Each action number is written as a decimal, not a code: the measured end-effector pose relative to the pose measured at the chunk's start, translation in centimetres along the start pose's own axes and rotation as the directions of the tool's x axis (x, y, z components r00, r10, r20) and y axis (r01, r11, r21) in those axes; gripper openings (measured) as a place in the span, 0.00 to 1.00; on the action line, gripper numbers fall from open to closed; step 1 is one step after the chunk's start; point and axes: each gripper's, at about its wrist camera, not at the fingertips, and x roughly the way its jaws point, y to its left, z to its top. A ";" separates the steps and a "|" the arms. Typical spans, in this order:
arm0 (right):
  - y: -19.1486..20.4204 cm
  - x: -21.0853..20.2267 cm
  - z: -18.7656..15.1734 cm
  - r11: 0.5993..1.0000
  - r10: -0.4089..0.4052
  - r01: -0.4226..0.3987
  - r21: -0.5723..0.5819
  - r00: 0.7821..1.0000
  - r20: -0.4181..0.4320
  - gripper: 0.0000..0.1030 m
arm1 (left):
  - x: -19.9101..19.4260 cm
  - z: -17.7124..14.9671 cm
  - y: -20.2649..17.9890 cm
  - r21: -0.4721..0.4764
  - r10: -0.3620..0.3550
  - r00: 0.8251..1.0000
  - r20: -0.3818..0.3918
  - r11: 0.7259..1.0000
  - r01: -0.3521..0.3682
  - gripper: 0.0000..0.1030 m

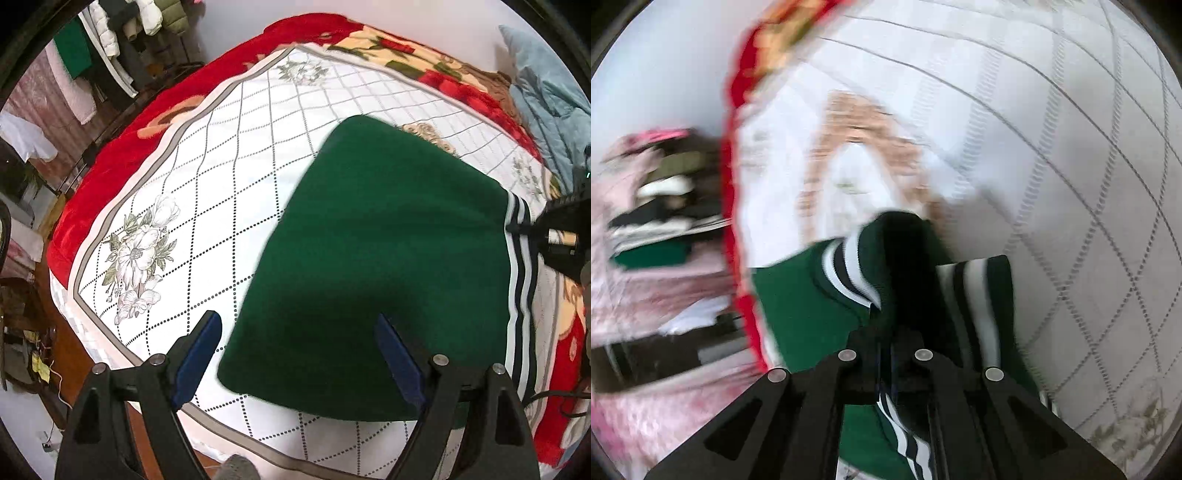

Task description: Fold large clothes

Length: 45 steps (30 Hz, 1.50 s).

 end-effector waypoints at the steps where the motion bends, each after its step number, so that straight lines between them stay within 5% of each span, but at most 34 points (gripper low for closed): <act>1: -0.5 0.4 0.2 0.999 0.016 -0.015 0.037 0.999 -0.028 0.06 | -0.2 0.0 0.4 -0.009 -0.001 1.000 -0.004 1.000 0.001 0.82; 3: -0.5 -0.7 -0.6 0.995 0.088 -0.086 0.045 0.995 -0.050 0.14 | 0.0 0.1 0.8 -0.033 -0.005 1.000 0.003 0.999 0.005 0.82; 5: 0.0 -1.8 -1.9 0.996 0.085 -0.085 -0.009 0.995 -0.046 0.40 | 0.2 0.3 0.6 -0.030 -0.002 1.000 0.026 1.000 0.002 0.82; 6: 0.0 -2.5 -3.0 0.996 0.080 -0.082 -0.035 0.996 -0.045 0.65 | 0.5 0.4 0.4 -0.014 0.013 0.999 0.032 1.000 -0.012 0.83; 7: -0.5 -2.4 -3.8 0.995 0.086 -0.089 -0.041 0.995 -0.057 0.72 | 1.0 0.6 0.0 0.009 0.028 0.999 0.037 1.000 -0.029 0.87; 8: -1.0 -2.1 -4.7 0.995 0.094 -0.097 -0.039 0.992 -0.079 0.72 | 2.0 0.8 -0.6 0.044 0.042 0.999 0.024 0.998 -0.043 0.97; 12: -4.2 0.8 -7.2 0.995 0.052 -0.068 -0.072 0.977 -0.206 0.68 | 6.0 1.4 -2.1 0.117 0.102 0.993 -0.066 0.989 -0.094 0.97; 13: -4.5 1.9 -7.3 0.995 0.011 -0.029 -0.091 0.980 -0.200 0.37 | 6.7 1.5 -2.3 0.116 0.101 0.991 -0.091 0.989 -0.091 0.97; 14: -4.8 2.4 -7.4 0.996 -0.034 0.017 -0.091 0.979 -0.199 0.25 | 6.9 1.7 -2.3 0.105 0.091 0.990 -0.107 0.991 -0.080 0.97; 16: -4.9 1.4 -7.6 0.998 -0.014 0.004 -0.063 0.986 -0.164 0.10 | 6.7 2.0 -2.3 0.083 0.066 0.990 -0.121 0.995 -0.056 0.97; 18: -4.4 -1.6 -8.6 0.997 0.033 -0.039 -0.064 0.994 -0.102 0.06 | 5.9 2.1 -2.1 0.066 0.062 0.989 -0.133 0.996 -0.054 0.97; 22: -4.8 -5.6 -11.3 0.994 0.107 -0.107 0.003 0.993 -0.055 0.06 | 3.9 2.7 -1.6 0.035 0.058 0.991 -0.123 0.998 -0.054 0.97; 26: -8.7 -2.4 -10.7 0.994 -0.107 0.110 0.031 0.991 -0.079 0.06 | 4.0 3.3 -1.7 0.077 0.128 0.986 -0.111 0.990 -0.120 0.97; 29: -9.5 -2.1 -9.6 0.992 -0.087 0.098 0.077 0.986 -0.143 0.08 | 4.9 3.9 -1.7 0.094 0.163 0.982 -0.096 0.983 -0.154 0.97; 32: -8.3 -5.4 -9.2 0.997 -0.069 0.072 0.034 0.994 -0.084 0.15 | 6.8 4.0 -2.3 0.143 0.196 0.978 -0.068 0.972 -0.185 0.97; 33: -7.6 -6.6 -8.8 0.999 -0.054 0.054 0.009 0.998 -0.041 0.22 | 7.6 4.0 -2.8 0.168 0.195 0.979 -0.056 0.969 -0.183 0.98; 34: -7.1 -7.5 -8.3 0.999 -0.030 0.029 -0.013 1.000 -0.007 0.45 | 8.1 3.9 -3.1 0.181 0.196 0.980 -0.045 0.966 -0.185 0.98; 36: -6.5 -8.4 -7.1 0.999 0.013 -0.012 -0.031 0.999 0.047 0.74 | 9.4 3.9 -3.5 0.198 0.219 0.975 -0.040 0.958 -0.207 1.00; 38: -6.1 -8.0 -5.6 0.994 0.101 -0.099 -0.037 0.993 0.063 0.74 | 9.7 4.1 -3.6 0.203 0.225 0.973 -0.042 0.956 -0.213 1.00; 43: -5.7 -4.8 -2.9 0.986 0.161 -0.160 -0.052 0.987 0.011 0.77 | 9.9 4.1 -2.8 0.142 0.171 0.985 -0.033 0.976 -0.165 1.00; 44: -6.0 -4.4 -3.2 0.985 0.168 -0.167 -0.053 0.986 0.013 0.74 | 9.9 4.1 -2.5 0.129 0.153 0.987 -0.041 0.981 -0.146 1.00; 45: -5.9 -4.4 -3.1 0.983 0.172 -0.170 -0.067 0.984 0.034 0.46 | 10.0 4.2 -2.2 0.106 0.134 0.989 -0.055 0.986 -0.127 1.00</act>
